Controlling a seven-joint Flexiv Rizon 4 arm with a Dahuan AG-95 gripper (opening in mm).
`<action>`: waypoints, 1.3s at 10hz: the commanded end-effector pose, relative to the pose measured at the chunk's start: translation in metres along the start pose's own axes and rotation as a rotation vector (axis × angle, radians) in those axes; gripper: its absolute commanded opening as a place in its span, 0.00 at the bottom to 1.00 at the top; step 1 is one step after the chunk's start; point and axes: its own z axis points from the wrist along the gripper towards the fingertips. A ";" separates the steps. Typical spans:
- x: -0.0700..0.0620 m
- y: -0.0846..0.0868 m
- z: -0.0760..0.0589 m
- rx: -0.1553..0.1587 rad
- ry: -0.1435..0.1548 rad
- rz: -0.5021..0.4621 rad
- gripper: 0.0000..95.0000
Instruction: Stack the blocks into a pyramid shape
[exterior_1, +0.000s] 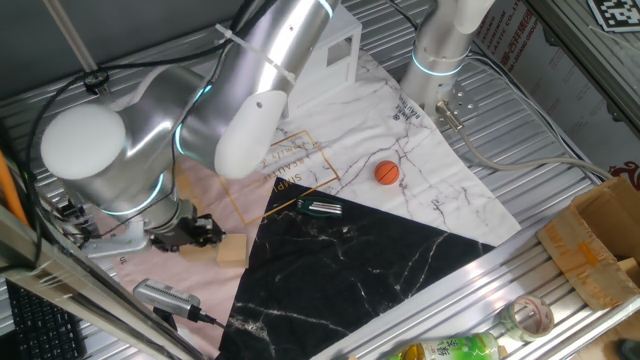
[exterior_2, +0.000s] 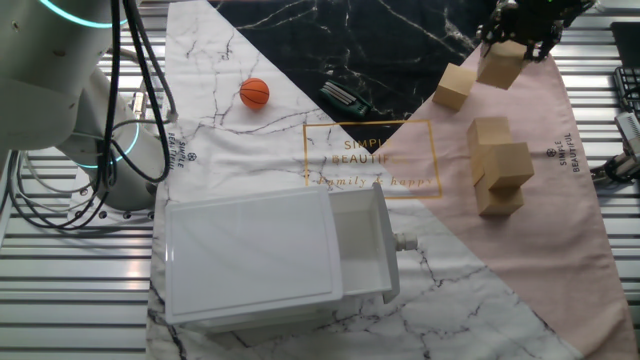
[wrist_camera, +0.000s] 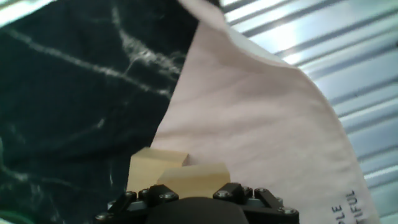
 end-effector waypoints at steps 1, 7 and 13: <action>0.008 0.004 0.003 0.024 -0.001 -0.045 0.00; 0.025 0.014 0.012 0.065 0.027 -0.050 0.00; 0.029 0.015 0.013 0.160 0.012 -0.261 0.00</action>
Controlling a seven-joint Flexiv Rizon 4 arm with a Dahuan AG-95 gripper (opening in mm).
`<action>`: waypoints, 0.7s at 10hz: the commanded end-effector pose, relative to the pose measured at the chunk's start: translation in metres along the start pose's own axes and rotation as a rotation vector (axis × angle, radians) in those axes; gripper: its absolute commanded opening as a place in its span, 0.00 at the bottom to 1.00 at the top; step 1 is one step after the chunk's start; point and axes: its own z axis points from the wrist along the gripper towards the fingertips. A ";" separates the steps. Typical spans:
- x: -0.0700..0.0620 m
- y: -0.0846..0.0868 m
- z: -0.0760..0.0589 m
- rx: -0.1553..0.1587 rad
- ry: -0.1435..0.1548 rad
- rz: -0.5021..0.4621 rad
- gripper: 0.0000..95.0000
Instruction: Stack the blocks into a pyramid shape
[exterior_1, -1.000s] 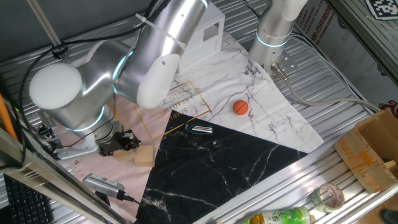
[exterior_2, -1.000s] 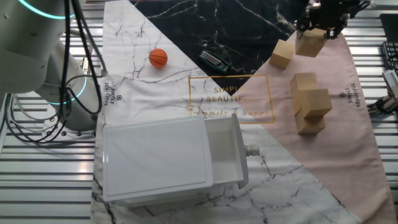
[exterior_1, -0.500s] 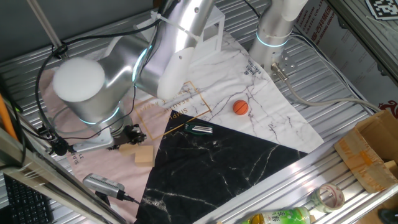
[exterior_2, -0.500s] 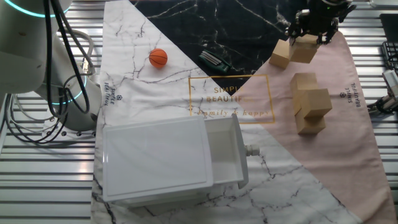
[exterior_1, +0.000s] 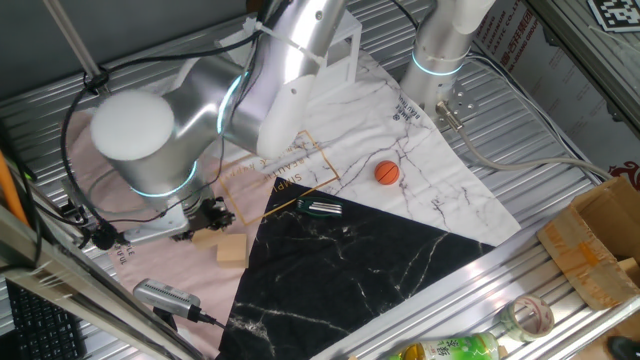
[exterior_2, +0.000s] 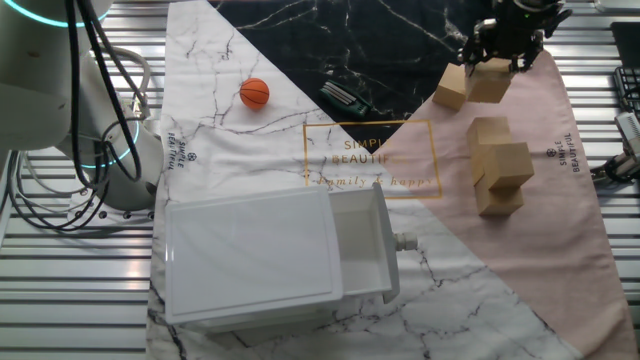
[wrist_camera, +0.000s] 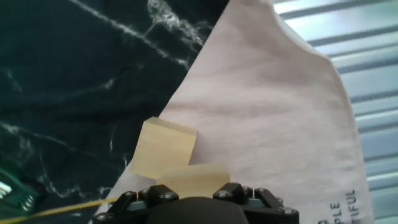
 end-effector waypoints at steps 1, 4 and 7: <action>0.001 0.000 0.000 0.063 -0.032 -0.084 0.00; 0.004 0.000 -0.001 0.060 -0.032 -0.059 0.00; 0.010 -0.002 -0.001 0.052 -0.027 -0.043 0.00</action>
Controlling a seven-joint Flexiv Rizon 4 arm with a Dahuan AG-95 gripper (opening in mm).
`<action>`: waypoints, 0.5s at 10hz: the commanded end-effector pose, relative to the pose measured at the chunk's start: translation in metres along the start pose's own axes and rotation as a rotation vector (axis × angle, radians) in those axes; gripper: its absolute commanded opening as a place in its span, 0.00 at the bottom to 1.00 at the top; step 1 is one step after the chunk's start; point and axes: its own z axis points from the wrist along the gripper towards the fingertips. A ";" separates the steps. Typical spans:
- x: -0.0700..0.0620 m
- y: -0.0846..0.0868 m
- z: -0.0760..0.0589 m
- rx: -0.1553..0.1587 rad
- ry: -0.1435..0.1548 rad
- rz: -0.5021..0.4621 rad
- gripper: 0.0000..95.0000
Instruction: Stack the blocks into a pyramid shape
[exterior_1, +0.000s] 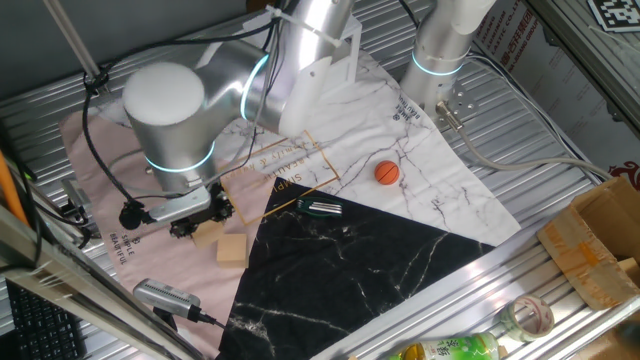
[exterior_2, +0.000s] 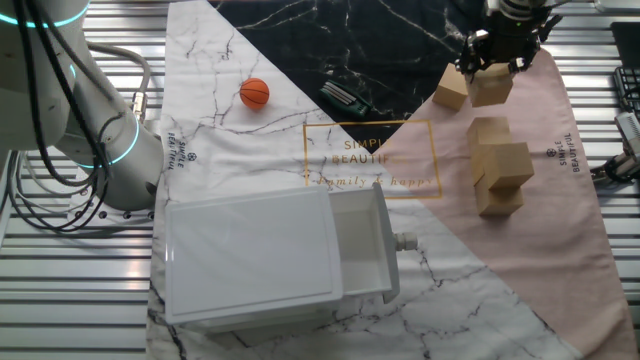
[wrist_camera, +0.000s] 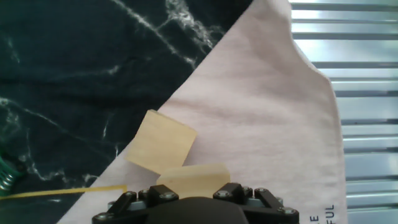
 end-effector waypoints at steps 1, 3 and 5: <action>0.004 -0.002 0.001 -0.036 0.017 0.028 0.00; 0.009 -0.003 0.001 -0.042 0.014 0.038 0.00; 0.011 -0.004 0.002 -0.042 0.013 0.046 0.00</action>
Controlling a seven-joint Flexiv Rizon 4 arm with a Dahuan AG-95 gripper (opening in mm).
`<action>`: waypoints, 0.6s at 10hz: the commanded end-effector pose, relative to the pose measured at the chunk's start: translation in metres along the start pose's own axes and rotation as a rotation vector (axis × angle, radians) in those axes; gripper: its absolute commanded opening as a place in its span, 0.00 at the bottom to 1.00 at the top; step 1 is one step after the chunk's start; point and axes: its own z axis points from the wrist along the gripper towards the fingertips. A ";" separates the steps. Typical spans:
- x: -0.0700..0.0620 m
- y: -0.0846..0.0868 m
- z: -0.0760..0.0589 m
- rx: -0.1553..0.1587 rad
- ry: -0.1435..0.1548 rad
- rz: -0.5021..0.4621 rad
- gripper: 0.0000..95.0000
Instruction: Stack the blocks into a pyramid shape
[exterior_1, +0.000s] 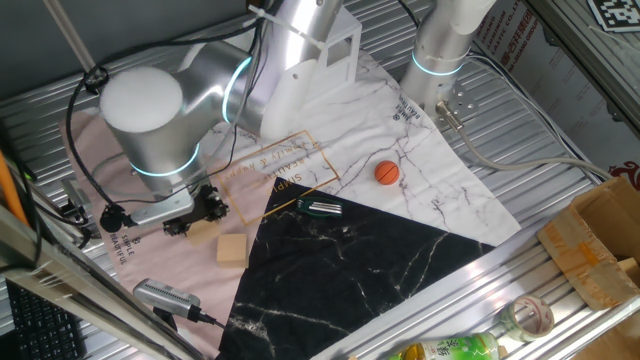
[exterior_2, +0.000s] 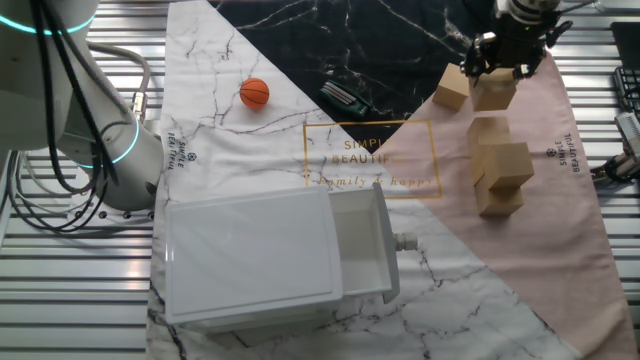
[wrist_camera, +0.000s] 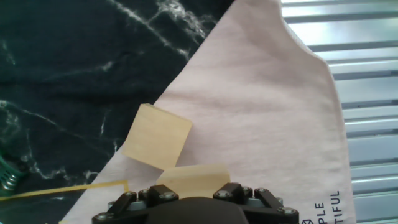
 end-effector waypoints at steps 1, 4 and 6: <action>0.003 0.002 0.000 0.002 0.001 0.009 0.00; 0.007 0.001 0.001 -0.019 -0.002 0.026 0.00; 0.008 0.000 0.001 -0.022 -0.003 0.030 0.00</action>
